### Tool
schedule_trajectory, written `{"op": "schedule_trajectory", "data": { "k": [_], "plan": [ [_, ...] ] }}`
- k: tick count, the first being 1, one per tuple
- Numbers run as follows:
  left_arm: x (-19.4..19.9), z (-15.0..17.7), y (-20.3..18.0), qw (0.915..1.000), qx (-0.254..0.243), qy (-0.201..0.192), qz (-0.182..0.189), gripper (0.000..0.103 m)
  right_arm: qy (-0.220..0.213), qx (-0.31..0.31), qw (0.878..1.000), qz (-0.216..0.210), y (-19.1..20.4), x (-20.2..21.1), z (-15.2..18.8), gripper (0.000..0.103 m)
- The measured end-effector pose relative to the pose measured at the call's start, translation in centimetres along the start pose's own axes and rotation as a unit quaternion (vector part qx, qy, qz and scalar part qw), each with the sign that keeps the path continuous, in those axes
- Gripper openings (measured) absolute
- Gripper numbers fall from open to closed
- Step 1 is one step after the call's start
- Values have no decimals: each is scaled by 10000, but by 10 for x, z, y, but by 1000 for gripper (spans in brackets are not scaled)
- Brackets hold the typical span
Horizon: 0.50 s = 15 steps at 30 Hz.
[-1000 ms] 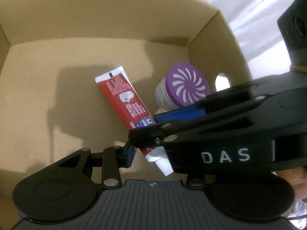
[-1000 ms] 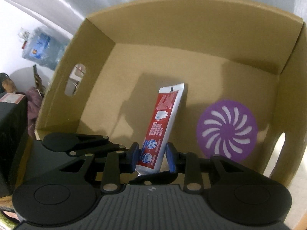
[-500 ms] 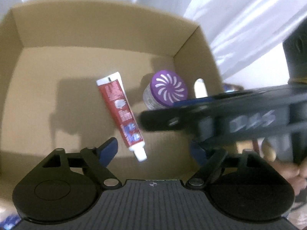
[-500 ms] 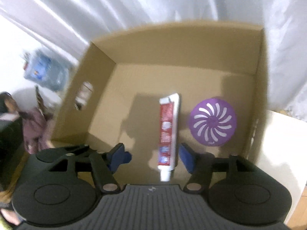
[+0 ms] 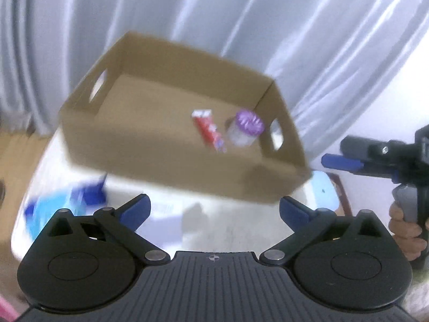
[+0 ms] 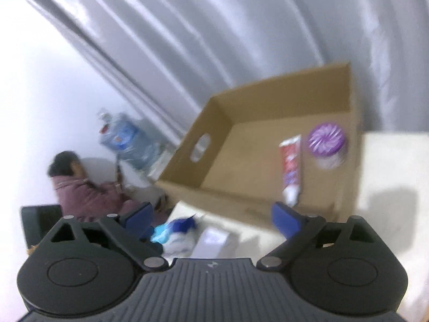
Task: Organize objects
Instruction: 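Withdraw the right gripper from the box toward the white box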
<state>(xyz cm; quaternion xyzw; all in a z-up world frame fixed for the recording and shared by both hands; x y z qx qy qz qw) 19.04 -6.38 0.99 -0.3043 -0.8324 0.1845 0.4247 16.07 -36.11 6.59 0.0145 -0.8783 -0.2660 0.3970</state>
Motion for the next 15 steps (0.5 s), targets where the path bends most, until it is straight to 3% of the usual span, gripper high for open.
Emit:
{"op": "schedule_trajectory", "data": {
  "k": [7,12,15],
  "plan": [
    [-12,61,19,9985,286,301,-360,103,489,272,9980,-276,36,-66,30,95],
    [-21,75,33,9976,449,389,-361,102,881,678,9938,-19,63,-119,37,76],
    [-26,81,39,9974,449,411,-378,102,946,807,9920,229,70,-147,37,69]
  ]
}}
Point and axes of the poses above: each gripper's, at about its wrist camera, not at the fingertips, and x roughly against the way its jaws point, y to its left, z to its underside, the point moved 2 cm from there along -x, roughly the way its jaws point, and after that the axes turned 15 degrees about z, right-handed, at the moved point
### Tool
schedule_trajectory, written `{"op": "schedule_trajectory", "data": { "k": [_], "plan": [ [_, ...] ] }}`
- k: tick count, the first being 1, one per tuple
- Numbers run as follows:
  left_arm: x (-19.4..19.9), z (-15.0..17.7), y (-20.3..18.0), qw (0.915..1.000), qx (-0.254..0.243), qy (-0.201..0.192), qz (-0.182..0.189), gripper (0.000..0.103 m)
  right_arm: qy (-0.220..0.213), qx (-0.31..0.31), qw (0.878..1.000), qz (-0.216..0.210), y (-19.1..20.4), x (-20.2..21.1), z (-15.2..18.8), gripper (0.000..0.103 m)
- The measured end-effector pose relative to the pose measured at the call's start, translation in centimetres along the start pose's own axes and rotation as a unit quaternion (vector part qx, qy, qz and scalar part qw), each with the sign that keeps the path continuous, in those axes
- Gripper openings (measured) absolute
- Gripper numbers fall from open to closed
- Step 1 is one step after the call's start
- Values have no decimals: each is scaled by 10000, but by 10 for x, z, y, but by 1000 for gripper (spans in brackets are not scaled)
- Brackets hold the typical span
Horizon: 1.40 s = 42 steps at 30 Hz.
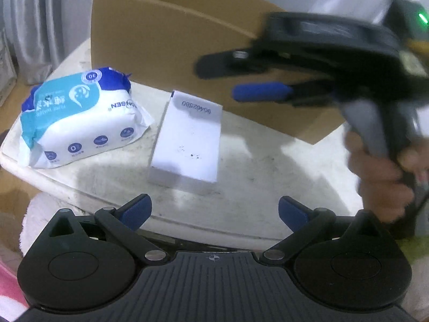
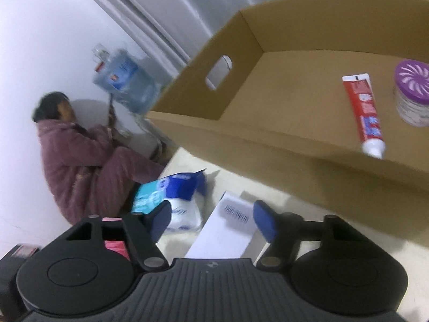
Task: Organize objects
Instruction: 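Withdraw the right gripper from the box toward the white box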
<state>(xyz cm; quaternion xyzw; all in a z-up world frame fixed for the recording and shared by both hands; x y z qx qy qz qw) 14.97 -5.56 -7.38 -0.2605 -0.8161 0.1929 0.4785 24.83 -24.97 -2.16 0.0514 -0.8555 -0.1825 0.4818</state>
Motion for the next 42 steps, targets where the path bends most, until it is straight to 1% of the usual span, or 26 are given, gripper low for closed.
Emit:
{"op": "schedule_trajectory", "data": {
  "k": [3,4,7,11,17,21,25,31,36,40,42],
  "plan": [
    [-9,0,4,10000,6,58,76,100,-70,276,9992,269,11,-17,-5,69],
    [-9,0,4,9999,8,73,113,99,-38,333,9989,313,14,-21,-5,67],
    [-10,-3,5,9997,7,74,222,98,130,449,9983,336,20,-34,-6,66],
    [-11,-9,7,9995,-16,59,323,96,214,611,9971,409,27,-47,-5,65],
    [-11,-15,8,9992,-15,72,391,95,416,609,9961,486,27,-52,-5,67],
    [-10,-16,6,9994,-86,87,337,95,571,339,9970,402,15,-46,-1,67],
    [-10,-17,4,9994,-172,98,279,96,663,-12,9974,285,-2,-34,10,67],
    [-17,-15,-11,9983,-558,148,114,97,698,-697,9951,61,-27,-11,37,69],
    [-26,-12,-31,9964,-749,302,270,97,577,-1197,9911,50,-47,9,61,69],
    [-36,-4,-50,9919,-1096,441,461,97,464,-1523,9871,163,-64,25,77,69],
    [-38,0,-58,9884,-1348,491,493,97,426,-1689,9846,130,-71,29,83,69]
  ]
}}
Point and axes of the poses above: each gripper's, at about its wrist camera, not at the fingertips, and x roughly against the way its jaws point, y to its left, z to its underside, the point moved 2 cm from there along -x, roughly the way its jaws point, and after that the axes turned 15 degrees about z, right-handed, at the moved point
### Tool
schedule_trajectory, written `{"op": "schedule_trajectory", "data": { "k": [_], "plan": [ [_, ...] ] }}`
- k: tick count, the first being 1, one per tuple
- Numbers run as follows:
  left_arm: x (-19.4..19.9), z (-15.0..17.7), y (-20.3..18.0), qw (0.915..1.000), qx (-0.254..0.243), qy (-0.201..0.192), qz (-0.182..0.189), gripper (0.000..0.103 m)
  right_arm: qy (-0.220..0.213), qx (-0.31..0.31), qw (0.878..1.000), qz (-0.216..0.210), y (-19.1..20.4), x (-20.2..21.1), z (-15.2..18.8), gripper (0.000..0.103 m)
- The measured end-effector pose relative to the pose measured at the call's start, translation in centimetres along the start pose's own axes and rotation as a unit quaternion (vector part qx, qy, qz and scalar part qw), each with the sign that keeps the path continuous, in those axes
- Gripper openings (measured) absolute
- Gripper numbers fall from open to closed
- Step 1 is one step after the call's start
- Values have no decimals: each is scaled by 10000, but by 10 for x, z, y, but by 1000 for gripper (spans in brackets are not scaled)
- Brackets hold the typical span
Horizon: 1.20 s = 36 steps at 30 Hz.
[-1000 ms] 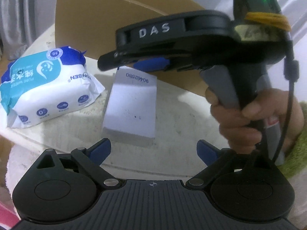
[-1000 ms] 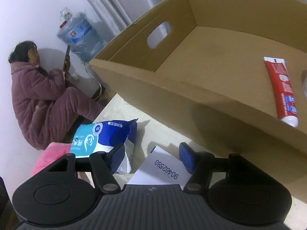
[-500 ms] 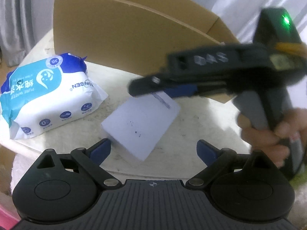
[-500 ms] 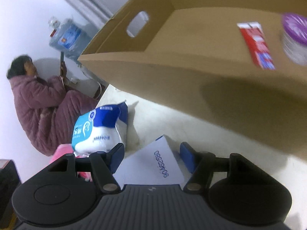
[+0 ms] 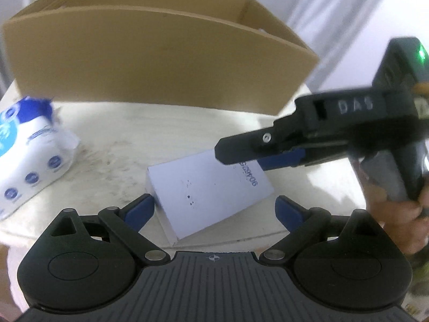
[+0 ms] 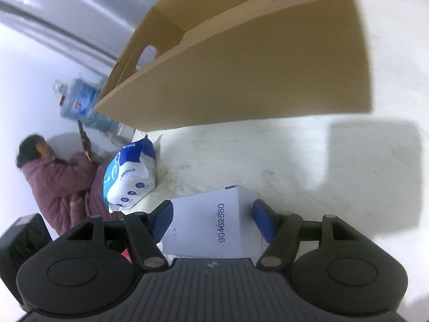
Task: Organize objects
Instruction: 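Withdraw the right gripper from the box toward the white box, then position the right gripper around the white box and close on it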
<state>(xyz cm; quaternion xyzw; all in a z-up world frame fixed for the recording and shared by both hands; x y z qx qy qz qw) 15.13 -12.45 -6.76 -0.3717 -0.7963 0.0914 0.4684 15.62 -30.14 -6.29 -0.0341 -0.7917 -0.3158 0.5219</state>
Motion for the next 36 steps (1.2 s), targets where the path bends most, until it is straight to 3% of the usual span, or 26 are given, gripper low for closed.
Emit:
{"op": "schedule_trajectory", "data": {
  "k": [6,12,16,28,30,36],
  "plan": [
    [0,6,-7,9995,-240,205,-39,94,-179,-222,9996,23,-16,10,11,69],
    [5,15,-3,9982,-334,319,-372,78,-94,-88,9998,132,-16,4,20,69],
    [-10,-2,-10,9982,-289,262,-445,68,-77,81,9999,85,-9,1,25,65],
    [-22,20,-46,9980,-451,344,-291,66,-272,510,9973,441,-10,20,38,62],
    [-9,24,-27,9975,-516,319,-369,66,-266,470,9976,424,-12,20,40,60],
    [-3,23,-24,9955,-707,329,-539,70,-340,255,9985,339,-18,21,39,58]
  ]
}}
Point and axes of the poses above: each gripper's, at about its wrist camera, not at the fingertips, and x roughly against the way its jaws point, y to its left, z to its underside, the point moved 2 cm from there along -x, roughly the way its jaws point, and after that the axes turned 15 degrees about z, right-handed, at the moved point
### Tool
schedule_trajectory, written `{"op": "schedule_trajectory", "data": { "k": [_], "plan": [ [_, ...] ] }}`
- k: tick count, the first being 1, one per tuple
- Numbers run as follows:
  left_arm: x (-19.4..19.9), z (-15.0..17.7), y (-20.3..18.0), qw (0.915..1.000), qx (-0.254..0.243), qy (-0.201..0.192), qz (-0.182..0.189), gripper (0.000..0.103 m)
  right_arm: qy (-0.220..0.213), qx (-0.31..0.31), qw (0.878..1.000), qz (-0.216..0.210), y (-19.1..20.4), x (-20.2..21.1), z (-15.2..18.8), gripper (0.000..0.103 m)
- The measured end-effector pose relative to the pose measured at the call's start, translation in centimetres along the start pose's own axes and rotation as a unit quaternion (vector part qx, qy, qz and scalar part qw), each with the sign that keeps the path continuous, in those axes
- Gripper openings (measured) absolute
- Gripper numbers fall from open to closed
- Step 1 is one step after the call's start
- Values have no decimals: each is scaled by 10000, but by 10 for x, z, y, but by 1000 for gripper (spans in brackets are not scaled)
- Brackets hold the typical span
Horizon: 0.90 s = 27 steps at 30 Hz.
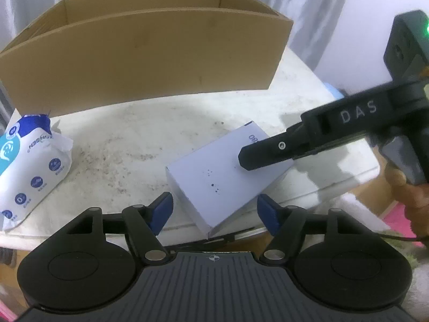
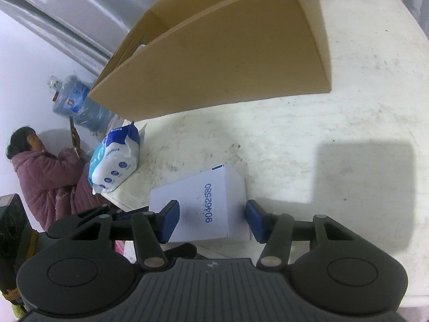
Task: Organize objects
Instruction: 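Position the right gripper around the white box and close on it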
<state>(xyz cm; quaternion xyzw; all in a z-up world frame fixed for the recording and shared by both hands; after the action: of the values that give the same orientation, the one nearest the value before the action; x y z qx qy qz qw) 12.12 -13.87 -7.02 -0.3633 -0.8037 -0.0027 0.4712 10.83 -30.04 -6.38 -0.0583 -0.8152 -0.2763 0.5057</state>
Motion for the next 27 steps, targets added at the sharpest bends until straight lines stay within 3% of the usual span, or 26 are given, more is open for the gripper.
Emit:
{"op": "schedule_trajectory", "data": {
  "k": [27],
  "plan": [
    [-20,-7,-5,9993,78,202,-303,74,-286,279,9988,268,12,5,11,59]
  ]
}}
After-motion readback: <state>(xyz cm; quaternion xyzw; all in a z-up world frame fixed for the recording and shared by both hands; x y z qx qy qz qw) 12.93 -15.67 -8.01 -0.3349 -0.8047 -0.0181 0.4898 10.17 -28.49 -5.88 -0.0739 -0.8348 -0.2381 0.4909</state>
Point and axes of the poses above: each gripper's, at about its wrist camera, not at the fingertips, and x roughly against the way its jaws point, y to its left, z to its underside, the point moved 2 cm from there along -x, roughly the way its jaws point, and after that the axes turned 15 degrees about z, right-handed, at the moved point
